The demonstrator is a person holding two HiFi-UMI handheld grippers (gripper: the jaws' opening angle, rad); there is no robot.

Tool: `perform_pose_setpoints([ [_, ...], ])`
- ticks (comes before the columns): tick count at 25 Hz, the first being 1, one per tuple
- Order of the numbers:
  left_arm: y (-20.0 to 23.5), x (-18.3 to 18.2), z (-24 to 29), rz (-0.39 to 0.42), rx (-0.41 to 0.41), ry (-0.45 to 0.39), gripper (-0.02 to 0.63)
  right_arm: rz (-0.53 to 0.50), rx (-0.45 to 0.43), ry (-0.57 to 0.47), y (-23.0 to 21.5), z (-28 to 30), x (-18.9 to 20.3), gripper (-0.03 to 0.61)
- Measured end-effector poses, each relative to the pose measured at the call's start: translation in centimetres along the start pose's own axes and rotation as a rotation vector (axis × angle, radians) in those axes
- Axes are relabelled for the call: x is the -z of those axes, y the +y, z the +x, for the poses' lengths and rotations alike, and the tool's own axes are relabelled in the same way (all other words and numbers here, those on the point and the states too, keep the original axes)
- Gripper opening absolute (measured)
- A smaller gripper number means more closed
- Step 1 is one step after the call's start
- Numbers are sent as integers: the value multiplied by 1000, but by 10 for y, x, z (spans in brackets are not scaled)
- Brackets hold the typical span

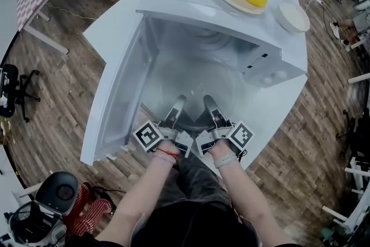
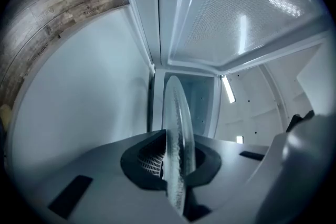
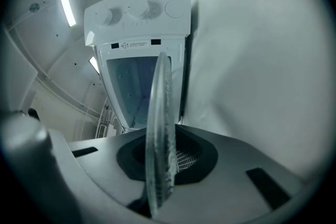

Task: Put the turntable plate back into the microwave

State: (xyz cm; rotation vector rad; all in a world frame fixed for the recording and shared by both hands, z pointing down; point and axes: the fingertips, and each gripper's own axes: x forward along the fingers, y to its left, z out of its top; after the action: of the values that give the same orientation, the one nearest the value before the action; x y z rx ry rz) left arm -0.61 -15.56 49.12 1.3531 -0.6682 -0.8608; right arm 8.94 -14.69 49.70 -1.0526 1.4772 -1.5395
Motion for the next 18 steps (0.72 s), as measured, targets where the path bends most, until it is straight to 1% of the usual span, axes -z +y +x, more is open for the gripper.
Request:
perform_pose_setpoints([
  [18,7,-13,41,15,3,10,31,3,-15,-14,-3,33,-27,40],
])
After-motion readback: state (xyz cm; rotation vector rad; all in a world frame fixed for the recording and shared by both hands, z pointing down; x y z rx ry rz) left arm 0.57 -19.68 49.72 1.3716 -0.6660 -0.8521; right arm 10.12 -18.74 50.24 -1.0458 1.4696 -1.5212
